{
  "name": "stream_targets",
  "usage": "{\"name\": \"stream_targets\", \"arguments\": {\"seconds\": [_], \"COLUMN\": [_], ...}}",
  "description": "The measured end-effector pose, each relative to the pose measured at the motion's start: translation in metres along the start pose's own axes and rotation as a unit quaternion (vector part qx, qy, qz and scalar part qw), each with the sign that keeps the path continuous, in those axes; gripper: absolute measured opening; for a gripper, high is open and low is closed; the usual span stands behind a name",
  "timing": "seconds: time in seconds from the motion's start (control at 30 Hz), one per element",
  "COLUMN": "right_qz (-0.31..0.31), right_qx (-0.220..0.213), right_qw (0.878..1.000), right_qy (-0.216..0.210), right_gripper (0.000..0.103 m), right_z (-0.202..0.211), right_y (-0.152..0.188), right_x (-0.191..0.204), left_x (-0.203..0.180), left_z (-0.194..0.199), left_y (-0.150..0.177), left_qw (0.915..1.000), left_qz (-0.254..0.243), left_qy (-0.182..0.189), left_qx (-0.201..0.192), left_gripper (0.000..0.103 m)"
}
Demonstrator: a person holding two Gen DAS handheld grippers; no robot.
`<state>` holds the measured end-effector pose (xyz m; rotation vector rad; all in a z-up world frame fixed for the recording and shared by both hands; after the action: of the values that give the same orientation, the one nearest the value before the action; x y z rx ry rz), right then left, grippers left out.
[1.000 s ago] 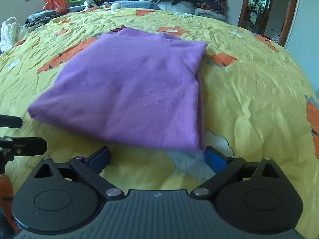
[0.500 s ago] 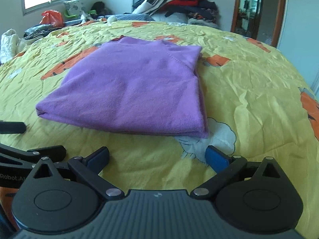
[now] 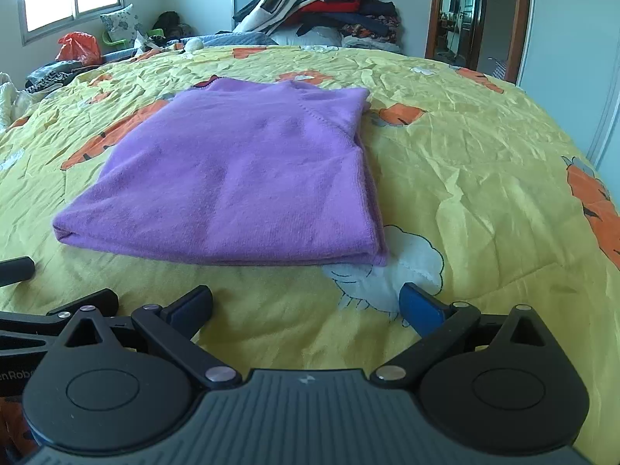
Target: Fold small clothes
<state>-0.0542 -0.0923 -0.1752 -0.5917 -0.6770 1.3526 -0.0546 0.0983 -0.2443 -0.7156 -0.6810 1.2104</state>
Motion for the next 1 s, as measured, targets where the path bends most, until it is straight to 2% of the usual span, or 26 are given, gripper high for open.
{"name": "stream_targets", "arguments": {"seconds": [1.0], "right_qz": [0.001], "right_qx": [-0.001], "right_qw": [1.000], "right_qy": [0.000], "right_gripper": [0.103], "right_z": [0.0002], "right_y": [0.0005], "right_x": [0.0009], "left_x": [-0.0022], "left_z": [0.0016], "left_y": [0.0012], "left_qw": [1.0000], "left_qz": [-0.002], "left_qy": [0.001], "left_qx": [0.000], "left_gripper": [0.103]}}
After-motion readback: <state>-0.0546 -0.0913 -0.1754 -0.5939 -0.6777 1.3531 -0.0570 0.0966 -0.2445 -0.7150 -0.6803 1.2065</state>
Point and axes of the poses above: each gripper's, at about its wrist camera, not at the fingertips, and z roughly against the way its jaws point, x to its left, y to its underside, the point moved 5 cm from there along -z, roughly the way its jaws point, and after that the axes turned 8 degrees about -z, right-handed, at the moved point
